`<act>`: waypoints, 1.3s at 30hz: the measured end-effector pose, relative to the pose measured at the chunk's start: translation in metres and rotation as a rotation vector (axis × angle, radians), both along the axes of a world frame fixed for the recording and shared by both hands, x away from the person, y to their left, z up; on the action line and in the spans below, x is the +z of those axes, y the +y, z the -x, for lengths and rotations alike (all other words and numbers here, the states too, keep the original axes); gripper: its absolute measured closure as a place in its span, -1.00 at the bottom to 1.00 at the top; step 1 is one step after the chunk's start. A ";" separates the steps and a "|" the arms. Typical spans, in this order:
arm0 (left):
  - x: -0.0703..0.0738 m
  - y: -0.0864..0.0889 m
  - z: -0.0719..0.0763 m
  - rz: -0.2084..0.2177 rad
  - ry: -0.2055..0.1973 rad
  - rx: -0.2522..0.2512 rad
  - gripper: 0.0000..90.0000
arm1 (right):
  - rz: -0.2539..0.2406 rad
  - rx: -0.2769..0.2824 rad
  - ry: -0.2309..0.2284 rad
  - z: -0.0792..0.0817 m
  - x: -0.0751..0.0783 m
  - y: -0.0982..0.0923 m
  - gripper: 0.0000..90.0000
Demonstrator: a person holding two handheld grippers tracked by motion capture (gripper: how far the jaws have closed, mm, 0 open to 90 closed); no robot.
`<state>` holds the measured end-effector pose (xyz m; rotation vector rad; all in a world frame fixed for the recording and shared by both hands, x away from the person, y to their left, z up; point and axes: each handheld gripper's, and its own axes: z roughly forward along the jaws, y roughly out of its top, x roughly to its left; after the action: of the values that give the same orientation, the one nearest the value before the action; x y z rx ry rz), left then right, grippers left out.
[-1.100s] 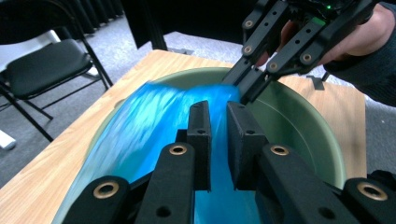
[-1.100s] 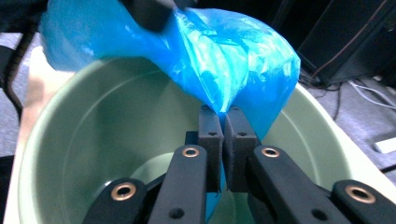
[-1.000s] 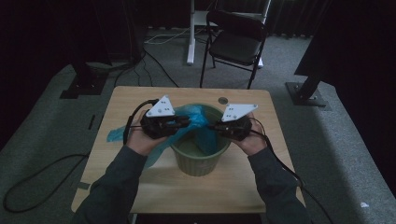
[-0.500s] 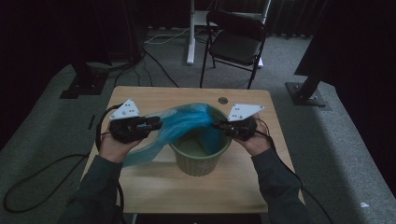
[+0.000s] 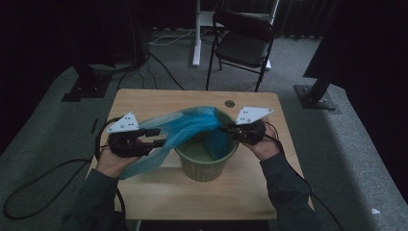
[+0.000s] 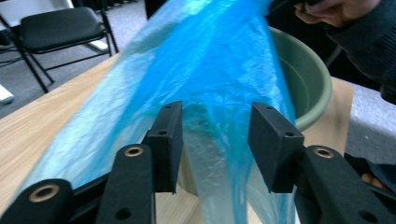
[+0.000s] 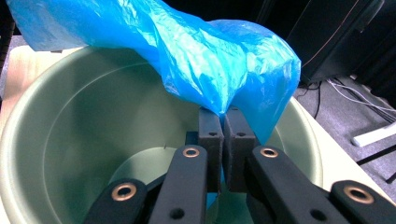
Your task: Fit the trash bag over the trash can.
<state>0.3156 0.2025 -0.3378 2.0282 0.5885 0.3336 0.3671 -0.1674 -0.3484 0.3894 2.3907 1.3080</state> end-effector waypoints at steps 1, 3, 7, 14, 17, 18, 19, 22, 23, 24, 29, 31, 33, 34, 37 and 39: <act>-0.001 -0.002 0.000 -0.006 0.003 -0.008 0.21 | 0.000 0.000 0.000 0.000 0.000 0.000 0.94; -0.002 -0.009 -0.002 -0.019 0.006 -0.013 0.12 | -0.004 0.002 0.002 -0.001 -0.001 0.001 0.94; -0.009 -0.031 -0.010 -0.076 0.022 -0.017 0.26 | -0.008 0.013 0.003 0.000 -0.001 0.003 0.91; -0.012 -0.049 -0.015 -0.124 -0.001 0.010 0.89 | -0.008 0.034 0.011 0.002 0.002 -0.001 0.55; -0.012 -0.053 -0.016 -0.131 -0.006 0.014 0.96 | -0.022 0.040 0.018 0.003 0.007 -0.007 0.38; -0.012 -0.054 -0.016 -0.131 -0.007 0.016 0.97 | -0.032 0.040 0.016 0.004 0.009 -0.009 0.33; -0.012 -0.054 -0.016 -0.131 -0.006 0.014 0.97 | -0.038 0.039 0.016 0.004 0.011 -0.012 0.31; -0.012 -0.054 -0.016 -0.129 -0.007 0.018 0.98 | -0.055 0.030 0.011 0.005 0.017 -0.019 0.25; -0.012 -0.054 -0.016 -0.126 -0.008 0.018 0.98 | -0.077 0.034 0.012 0.006 0.021 -0.021 0.25; -0.012 -0.054 -0.016 -0.125 -0.009 0.018 0.98 | -0.077 0.034 0.012 0.006 0.021 -0.021 0.25; -0.012 -0.057 -0.016 -0.121 -0.011 0.017 0.98 | -0.060 0.057 0.012 0.005 0.021 -0.007 0.24; -0.012 -0.058 -0.016 -0.123 -0.013 0.015 0.98 | -0.041 0.061 0.004 0.003 0.020 0.004 0.23; -0.012 -0.059 -0.015 -0.122 -0.014 0.013 0.98 | -0.034 0.069 0.003 0.000 0.021 0.015 0.21; -0.012 -0.059 -0.015 -0.122 -0.014 0.013 0.98 | -0.029 0.075 0.001 -0.001 0.022 0.018 0.21; -0.012 -0.058 -0.015 -0.121 -0.014 0.012 0.98 | -0.025 0.080 0.001 -0.003 0.023 0.025 0.22; -0.011 -0.057 -0.015 -0.119 -0.016 0.013 0.98 | -0.025 0.081 0.006 -0.003 0.023 0.027 0.22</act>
<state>0.3303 0.1456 -0.3493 2.1349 0.5847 0.4006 0.3702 -0.1400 -0.3259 0.3068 2.4199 1.3754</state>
